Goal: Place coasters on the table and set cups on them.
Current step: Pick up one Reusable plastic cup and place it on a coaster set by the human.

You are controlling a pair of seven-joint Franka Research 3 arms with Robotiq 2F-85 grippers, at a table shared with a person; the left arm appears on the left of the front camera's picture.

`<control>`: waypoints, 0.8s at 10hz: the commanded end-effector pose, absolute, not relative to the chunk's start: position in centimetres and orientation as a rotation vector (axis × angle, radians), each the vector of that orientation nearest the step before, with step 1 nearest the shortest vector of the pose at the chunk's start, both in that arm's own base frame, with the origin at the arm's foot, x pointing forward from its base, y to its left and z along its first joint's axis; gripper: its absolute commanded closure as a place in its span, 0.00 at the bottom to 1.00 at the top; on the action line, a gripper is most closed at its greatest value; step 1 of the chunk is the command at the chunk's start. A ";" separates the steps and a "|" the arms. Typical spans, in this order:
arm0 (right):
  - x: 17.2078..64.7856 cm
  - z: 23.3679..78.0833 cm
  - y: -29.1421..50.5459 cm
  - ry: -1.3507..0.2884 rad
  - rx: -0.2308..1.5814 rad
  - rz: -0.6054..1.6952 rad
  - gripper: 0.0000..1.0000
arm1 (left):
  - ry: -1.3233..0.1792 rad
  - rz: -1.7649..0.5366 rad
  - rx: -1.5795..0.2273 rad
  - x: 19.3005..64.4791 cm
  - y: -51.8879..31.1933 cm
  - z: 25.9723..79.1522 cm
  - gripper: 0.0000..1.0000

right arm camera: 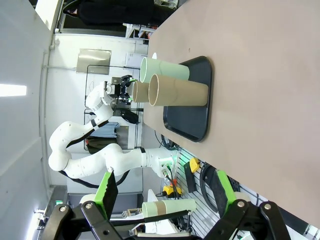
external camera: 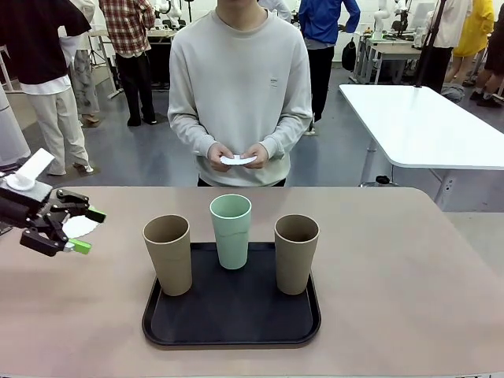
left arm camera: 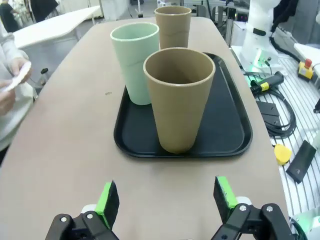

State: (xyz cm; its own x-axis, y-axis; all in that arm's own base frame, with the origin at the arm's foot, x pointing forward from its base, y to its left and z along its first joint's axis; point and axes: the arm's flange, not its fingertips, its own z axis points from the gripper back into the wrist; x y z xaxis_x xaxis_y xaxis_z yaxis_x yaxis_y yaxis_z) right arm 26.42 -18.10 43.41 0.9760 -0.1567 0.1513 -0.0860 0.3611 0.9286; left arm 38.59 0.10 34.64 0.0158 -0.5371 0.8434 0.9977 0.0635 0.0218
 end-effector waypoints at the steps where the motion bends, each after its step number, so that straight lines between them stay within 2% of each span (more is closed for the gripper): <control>1: 26.6 43.4 -18.1 -0.246 1.226 -0.037 0.00 | -0.799 -1.340 -0.771 39.3 -0.9 33.0 0.00; 6: 26.6 43.4 -18.1 -0.246 1.226 -0.037 0.00 | -0.748 -1.337 -0.866 40.3 -2.1 31.9 0.00; 7: 26.6 43.4 -18.1 -0.246 1.226 -0.037 0.00 | -0.713 -1.317 -0.859 40.4 -2.2 32.5 0.00; 8: 26.6 43.4 -18.1 -0.246 1.226 -0.037 0.00 | -0.743 -1.348 -0.838 39.6 -2.2 31.6 0.00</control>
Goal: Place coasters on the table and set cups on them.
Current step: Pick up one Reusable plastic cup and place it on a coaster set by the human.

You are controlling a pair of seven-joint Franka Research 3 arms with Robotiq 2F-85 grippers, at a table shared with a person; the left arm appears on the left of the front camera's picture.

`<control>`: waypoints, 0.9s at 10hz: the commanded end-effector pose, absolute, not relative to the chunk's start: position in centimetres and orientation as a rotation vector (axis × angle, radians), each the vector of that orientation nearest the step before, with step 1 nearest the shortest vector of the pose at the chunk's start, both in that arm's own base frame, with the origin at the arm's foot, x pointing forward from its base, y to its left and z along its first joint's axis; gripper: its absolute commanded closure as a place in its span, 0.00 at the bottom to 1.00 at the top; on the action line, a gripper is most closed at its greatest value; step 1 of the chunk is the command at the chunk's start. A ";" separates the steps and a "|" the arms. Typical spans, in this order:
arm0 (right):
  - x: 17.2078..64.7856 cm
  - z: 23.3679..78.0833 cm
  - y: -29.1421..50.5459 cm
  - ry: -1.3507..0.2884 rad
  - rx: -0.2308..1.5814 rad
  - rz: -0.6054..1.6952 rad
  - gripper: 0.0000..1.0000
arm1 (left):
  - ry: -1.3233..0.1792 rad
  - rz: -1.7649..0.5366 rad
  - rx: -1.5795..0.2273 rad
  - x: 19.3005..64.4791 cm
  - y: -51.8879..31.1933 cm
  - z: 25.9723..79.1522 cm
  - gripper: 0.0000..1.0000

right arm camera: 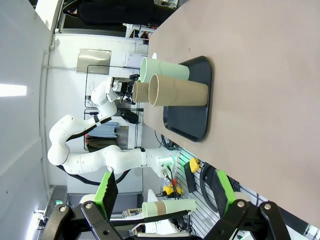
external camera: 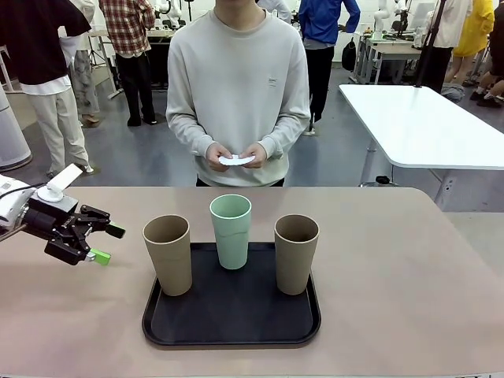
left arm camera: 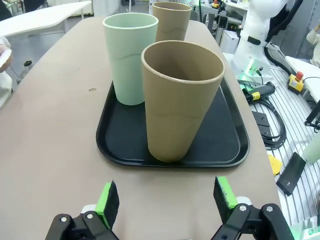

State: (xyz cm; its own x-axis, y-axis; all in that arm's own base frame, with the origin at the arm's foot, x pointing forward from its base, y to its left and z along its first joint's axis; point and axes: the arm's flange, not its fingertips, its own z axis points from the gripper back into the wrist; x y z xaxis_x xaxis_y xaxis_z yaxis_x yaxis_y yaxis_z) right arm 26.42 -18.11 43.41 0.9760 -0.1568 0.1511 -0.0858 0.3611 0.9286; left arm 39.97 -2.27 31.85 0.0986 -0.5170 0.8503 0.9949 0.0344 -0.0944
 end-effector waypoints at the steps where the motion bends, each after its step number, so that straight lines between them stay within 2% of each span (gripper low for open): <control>1: 26.6 43.4 -18.1 -0.246 1.226 -0.037 0.00 | -0.743 -1.348 -0.838 39.6 -2.2 31.6 0.00; 4: 26.6 43.4 -18.1 -0.246 1.226 -0.037 0.00 | -0.735 -1.340 -0.843 39.9 -2.3 31.7 0.00; 5: 26.6 43.4 -18.1 -0.246 1.226 -0.037 0.00 | -0.902 -1.336 -0.868 39.6 -2.9 31.9 0.00; 7: 26.6 43.4 -18.1 -0.246 1.226 -0.037 0.00 | -1.069 -1.333 -0.941 39.4 -3.2 31.4 0.00; 9: 26.6 43.4 -18.1 -0.246 1.226 -0.037 0.00 | -1.122 -1.331 -0.951 39.4 -3.5 30.2 0.00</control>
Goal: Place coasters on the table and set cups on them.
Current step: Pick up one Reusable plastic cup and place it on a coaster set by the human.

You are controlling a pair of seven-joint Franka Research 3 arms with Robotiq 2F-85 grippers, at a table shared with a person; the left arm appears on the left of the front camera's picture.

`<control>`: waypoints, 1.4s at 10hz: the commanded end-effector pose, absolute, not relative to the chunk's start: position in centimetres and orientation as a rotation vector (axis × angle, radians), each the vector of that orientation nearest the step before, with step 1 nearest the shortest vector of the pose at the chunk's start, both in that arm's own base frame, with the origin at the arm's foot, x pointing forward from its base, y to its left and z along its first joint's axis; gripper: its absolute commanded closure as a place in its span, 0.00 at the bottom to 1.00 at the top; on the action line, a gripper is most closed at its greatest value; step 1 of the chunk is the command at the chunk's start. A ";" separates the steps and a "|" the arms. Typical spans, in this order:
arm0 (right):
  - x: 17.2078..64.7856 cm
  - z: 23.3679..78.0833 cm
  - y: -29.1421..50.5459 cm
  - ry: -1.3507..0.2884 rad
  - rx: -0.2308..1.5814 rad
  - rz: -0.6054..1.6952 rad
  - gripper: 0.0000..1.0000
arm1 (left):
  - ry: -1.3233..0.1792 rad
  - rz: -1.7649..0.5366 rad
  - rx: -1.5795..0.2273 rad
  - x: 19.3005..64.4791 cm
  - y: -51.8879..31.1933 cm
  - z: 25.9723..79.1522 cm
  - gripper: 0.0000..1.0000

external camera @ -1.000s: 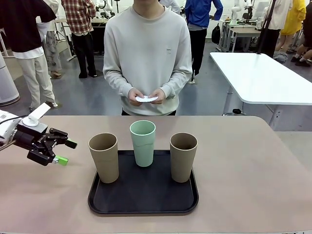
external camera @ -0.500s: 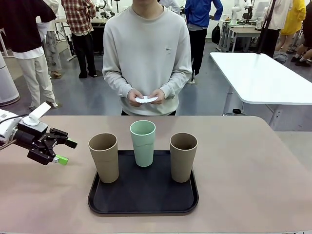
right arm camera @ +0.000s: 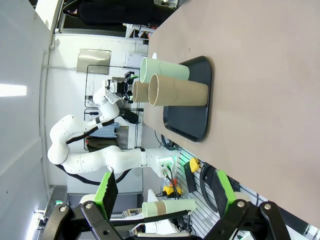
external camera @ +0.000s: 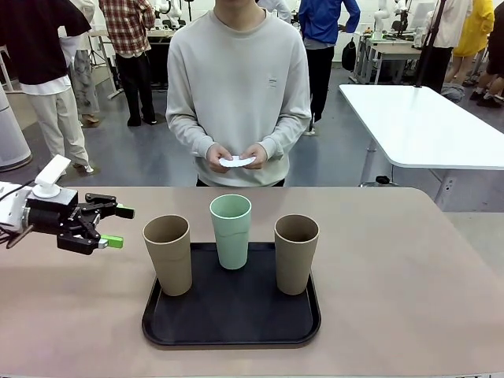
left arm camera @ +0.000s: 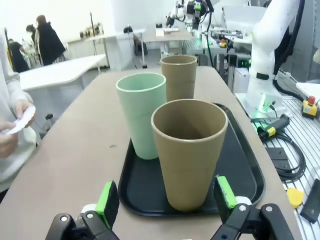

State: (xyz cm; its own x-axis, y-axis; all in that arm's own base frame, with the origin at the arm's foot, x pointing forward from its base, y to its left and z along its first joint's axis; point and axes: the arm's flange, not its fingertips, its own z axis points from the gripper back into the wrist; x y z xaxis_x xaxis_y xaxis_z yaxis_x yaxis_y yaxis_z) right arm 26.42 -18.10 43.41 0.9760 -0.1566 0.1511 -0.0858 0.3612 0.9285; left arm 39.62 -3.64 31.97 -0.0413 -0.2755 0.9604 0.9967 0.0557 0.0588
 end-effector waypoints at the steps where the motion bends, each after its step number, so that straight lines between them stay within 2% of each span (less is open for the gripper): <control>1: 26.6 43.4 -18.1 -0.246 1.226 -0.037 0.00 | -1.110 -1.316 -0.980 39.6 -3.4 29.3 0.00; 5: 26.6 43.4 -18.1 -0.246 1.226 -0.037 0.00 | -1.100 -1.280 -1.079 39.7 -4.9 27.1 0.00; 14: 26.6 43.4 -18.1 -0.246 1.226 -0.037 0.00 | -1.117 -1.359 -1.152 40.4 -9.8 24.2 0.00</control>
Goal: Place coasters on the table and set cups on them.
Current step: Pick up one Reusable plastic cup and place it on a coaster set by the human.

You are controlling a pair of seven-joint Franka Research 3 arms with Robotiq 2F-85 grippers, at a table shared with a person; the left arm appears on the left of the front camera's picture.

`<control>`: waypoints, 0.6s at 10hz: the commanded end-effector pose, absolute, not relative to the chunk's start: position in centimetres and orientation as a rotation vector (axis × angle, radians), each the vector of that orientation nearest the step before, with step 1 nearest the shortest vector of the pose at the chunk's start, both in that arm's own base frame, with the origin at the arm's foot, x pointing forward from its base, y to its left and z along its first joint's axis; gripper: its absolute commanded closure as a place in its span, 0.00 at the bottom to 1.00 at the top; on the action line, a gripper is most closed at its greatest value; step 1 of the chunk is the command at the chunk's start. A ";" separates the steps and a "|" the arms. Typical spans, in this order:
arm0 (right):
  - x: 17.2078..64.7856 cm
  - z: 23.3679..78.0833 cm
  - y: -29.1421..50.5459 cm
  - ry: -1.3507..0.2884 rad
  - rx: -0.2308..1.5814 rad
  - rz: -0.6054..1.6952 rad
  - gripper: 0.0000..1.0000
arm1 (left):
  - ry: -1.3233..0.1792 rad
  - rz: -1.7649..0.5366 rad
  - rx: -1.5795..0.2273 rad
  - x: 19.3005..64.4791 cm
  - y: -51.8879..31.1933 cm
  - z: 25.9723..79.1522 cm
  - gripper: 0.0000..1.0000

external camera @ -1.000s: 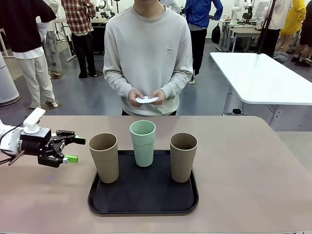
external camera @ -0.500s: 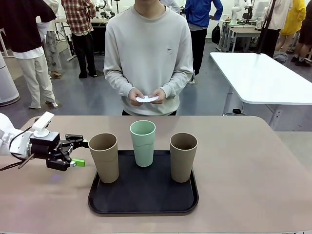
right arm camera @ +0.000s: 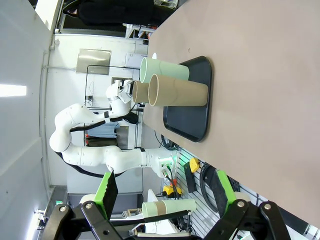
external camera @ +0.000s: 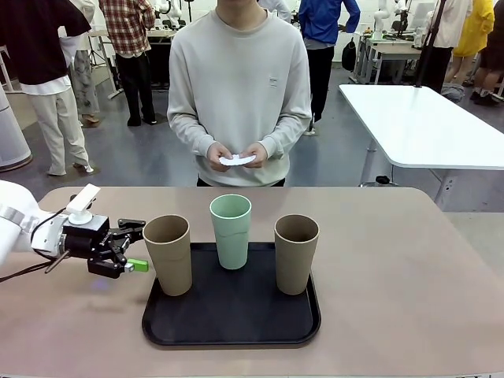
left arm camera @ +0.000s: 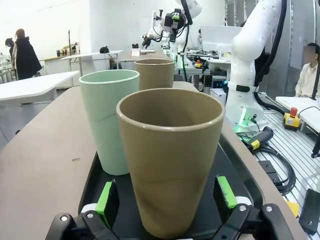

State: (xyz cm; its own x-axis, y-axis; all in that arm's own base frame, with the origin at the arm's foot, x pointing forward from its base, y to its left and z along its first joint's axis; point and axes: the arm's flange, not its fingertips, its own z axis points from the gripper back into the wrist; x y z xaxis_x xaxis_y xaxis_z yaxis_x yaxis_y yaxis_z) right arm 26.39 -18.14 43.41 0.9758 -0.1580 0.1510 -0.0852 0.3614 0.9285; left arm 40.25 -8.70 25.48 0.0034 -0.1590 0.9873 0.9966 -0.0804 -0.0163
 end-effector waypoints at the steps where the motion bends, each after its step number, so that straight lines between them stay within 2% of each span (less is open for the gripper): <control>1: 26.6 43.4 -18.1 -0.246 1.226 -0.037 0.00 | -1.112 -1.368 -1.163 40.3 -10.4 24.0 0.00; 6: 26.6 43.4 -18.1 -0.246 1.226 -0.037 0.00 | -1.072 -1.398 -1.211 40.0 -12.3 22.6 0.00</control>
